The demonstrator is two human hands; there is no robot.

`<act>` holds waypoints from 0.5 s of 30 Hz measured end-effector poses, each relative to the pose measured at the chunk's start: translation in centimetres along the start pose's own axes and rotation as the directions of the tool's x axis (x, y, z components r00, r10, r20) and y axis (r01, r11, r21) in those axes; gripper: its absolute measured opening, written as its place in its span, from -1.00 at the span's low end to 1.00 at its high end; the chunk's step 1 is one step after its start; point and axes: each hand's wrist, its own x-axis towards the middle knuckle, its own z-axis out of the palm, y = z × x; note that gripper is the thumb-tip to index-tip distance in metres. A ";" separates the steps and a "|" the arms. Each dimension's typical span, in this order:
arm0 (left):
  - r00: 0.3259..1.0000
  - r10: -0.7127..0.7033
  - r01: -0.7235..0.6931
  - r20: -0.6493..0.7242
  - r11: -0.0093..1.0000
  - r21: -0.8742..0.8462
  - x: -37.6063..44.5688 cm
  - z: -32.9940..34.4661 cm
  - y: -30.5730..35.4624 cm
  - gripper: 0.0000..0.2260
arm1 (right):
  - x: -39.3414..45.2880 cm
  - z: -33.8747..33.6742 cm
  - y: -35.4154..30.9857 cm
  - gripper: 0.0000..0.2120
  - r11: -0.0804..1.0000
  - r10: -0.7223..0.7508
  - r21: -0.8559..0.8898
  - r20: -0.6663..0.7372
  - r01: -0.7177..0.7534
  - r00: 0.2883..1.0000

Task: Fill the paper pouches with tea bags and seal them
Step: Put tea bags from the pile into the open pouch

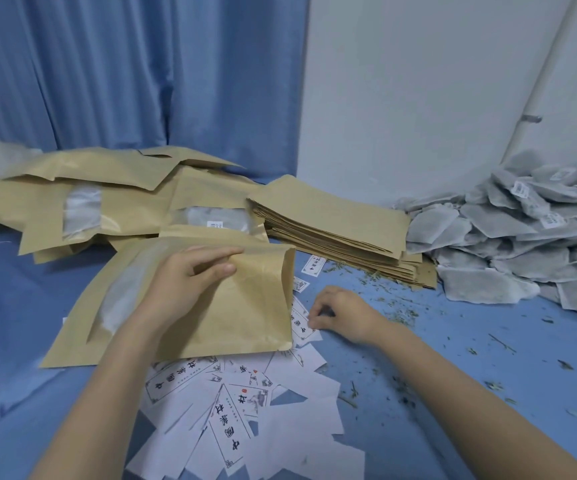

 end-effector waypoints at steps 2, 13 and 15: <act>1.000 0.004 -0.004 -0.003 1.000 0.001 0.0 0.0 0.0 -0.70 | -0.2 -0.6 0.3 -0.90 0.988 0.101 0.114 0.004 -0.100 0.995; 1.000 -0.004 0.004 -0.013 1.000 -0.004 0.3 0.4 0.5 -0.75 | -2.5 -6.3 1.2 -0.78 0.969 0.244 0.040 -0.336 -0.245 0.910; 1.000 -0.007 0.007 -0.012 1.000 0.000 0.3 0.5 0.6 -0.75 | -3.1 -7.3 0.1 -0.81 0.987 0.151 0.024 -0.446 -0.156 0.882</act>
